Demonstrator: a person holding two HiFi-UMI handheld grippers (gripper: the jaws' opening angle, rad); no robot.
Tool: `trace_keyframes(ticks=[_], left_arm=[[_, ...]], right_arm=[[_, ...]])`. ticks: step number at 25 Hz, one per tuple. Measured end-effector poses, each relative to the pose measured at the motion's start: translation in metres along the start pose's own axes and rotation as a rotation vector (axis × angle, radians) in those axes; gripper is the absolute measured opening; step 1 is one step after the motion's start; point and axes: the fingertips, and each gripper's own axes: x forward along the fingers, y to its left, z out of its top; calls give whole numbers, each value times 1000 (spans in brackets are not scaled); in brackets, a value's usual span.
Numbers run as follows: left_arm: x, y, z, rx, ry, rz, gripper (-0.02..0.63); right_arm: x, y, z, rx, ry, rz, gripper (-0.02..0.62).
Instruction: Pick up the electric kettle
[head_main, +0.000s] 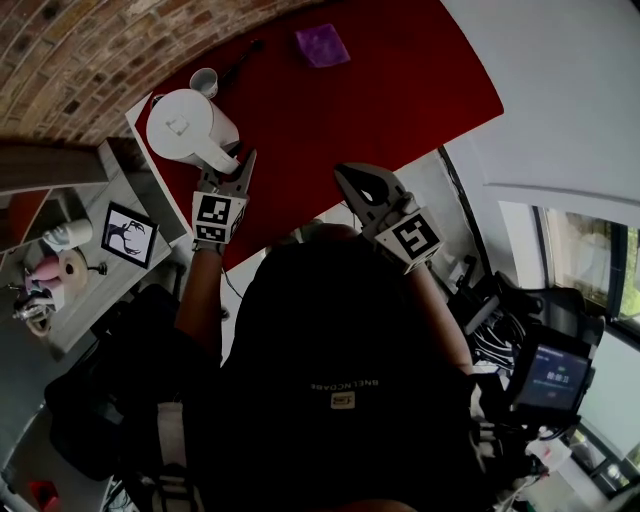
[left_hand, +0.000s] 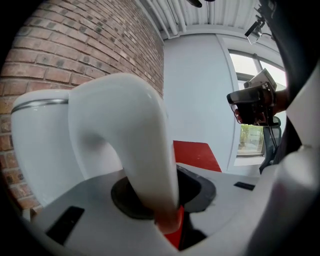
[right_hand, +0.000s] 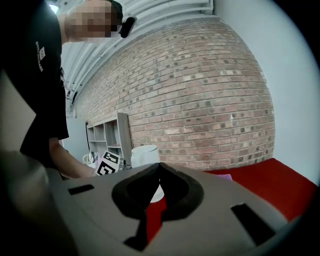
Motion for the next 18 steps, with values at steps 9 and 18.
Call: trace_keyframes(ticks=[9,18], left_arm=[[-8,0,32,29,-22,-3,83],[-22,-3,74,32,-54,3,83]], right_arm=[[2,-4,8,-1,-35,20,2],[6,-13,17,16,-74,46,3]])
